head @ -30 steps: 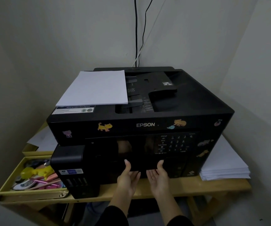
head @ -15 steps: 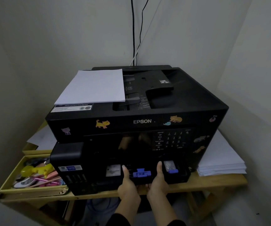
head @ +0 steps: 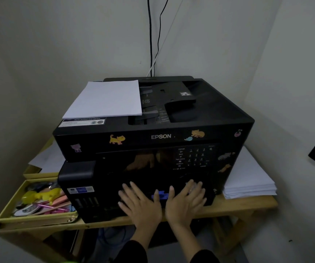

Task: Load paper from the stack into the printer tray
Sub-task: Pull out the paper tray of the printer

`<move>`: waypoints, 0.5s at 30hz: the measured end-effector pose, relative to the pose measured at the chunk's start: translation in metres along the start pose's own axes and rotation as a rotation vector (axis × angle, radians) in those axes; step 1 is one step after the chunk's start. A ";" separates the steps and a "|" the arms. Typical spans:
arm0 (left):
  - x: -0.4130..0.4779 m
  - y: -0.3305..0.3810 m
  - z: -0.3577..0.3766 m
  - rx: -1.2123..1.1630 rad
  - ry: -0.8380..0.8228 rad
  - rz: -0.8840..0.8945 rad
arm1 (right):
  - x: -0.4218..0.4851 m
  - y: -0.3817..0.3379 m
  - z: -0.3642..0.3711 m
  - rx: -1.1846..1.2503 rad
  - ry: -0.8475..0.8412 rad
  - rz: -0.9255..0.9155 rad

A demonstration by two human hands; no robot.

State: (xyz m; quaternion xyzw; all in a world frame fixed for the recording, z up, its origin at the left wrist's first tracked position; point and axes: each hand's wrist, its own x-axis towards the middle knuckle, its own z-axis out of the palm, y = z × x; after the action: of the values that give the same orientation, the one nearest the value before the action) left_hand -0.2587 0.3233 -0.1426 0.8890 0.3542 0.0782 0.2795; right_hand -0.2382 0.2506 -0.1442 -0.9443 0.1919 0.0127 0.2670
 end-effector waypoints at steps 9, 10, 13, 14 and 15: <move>0.008 -0.018 0.001 0.376 -0.215 0.174 | 0.006 0.015 0.004 -0.256 -0.063 -0.291; 0.005 -0.018 -0.001 0.412 -0.222 0.186 | 0.003 0.017 0.002 -0.269 -0.087 -0.307; -0.007 -0.023 -0.006 0.451 -0.276 0.208 | -0.005 0.029 -0.002 -0.323 -0.085 -0.365; -0.012 -0.026 -0.007 0.470 -0.278 0.216 | -0.009 0.034 -0.003 -0.330 -0.075 -0.380; -0.015 -0.028 -0.009 0.475 -0.283 0.217 | -0.012 0.036 -0.002 -0.329 -0.056 -0.402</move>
State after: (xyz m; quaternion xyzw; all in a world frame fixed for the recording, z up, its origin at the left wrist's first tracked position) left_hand -0.2892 0.3336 -0.1494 0.9643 0.2227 -0.1021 0.1002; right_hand -0.2628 0.2250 -0.1587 -0.9935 -0.0117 0.0164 0.1122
